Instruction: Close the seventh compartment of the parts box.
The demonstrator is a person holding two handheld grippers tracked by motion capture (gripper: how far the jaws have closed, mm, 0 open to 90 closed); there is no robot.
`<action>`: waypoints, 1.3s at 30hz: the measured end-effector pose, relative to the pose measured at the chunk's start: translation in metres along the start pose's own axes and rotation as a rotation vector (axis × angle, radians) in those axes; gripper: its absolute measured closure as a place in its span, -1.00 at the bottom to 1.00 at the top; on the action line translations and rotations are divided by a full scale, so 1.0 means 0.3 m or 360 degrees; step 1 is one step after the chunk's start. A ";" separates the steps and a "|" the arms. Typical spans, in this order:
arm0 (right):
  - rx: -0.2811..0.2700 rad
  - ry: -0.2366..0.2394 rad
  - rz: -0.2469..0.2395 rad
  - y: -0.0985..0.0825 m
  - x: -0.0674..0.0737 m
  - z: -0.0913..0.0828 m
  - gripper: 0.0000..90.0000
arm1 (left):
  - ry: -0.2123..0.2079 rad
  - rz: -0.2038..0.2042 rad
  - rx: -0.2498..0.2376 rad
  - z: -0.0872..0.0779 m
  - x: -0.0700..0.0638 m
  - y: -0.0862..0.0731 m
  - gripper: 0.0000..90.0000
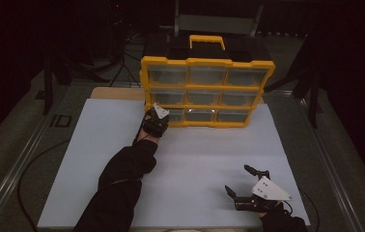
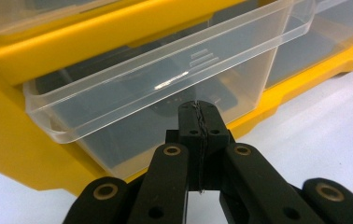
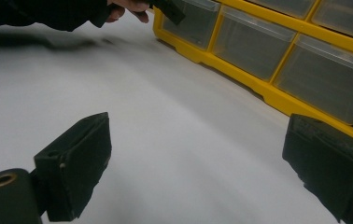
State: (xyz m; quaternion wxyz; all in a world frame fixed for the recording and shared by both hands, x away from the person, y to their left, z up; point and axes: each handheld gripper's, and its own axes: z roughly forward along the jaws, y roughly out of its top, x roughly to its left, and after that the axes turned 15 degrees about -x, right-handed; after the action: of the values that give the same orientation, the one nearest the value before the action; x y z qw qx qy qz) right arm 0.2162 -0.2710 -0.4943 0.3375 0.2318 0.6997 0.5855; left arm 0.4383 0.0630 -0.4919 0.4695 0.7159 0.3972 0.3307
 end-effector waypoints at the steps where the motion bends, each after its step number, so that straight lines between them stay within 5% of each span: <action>1: 0.0001 0.0000 0.0002 0.000 0.000 0.000 -0.82 | 0.0002 0.0009 0.0004 0.002 0.001 0.001 1.00; 22: 0.0002 0.0001 0.0003 -0.002 -0.001 0.001 -0.82 | 0.0015 0.0041 0.0008 0.024 0.011 0.019 1.00; 39: 0.0003 -0.0003 0.0002 -0.002 -0.001 0.001 -0.82 | -0.0034 0.0015 0.0046 -0.019 0.006 0.013 1.00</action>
State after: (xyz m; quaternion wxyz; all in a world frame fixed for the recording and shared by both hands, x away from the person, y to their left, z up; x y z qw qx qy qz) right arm 0.2166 -0.2713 -0.4948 0.3376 0.2332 0.6998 0.5848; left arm 0.4354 0.0661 -0.4862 0.4619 0.7278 0.3936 0.3193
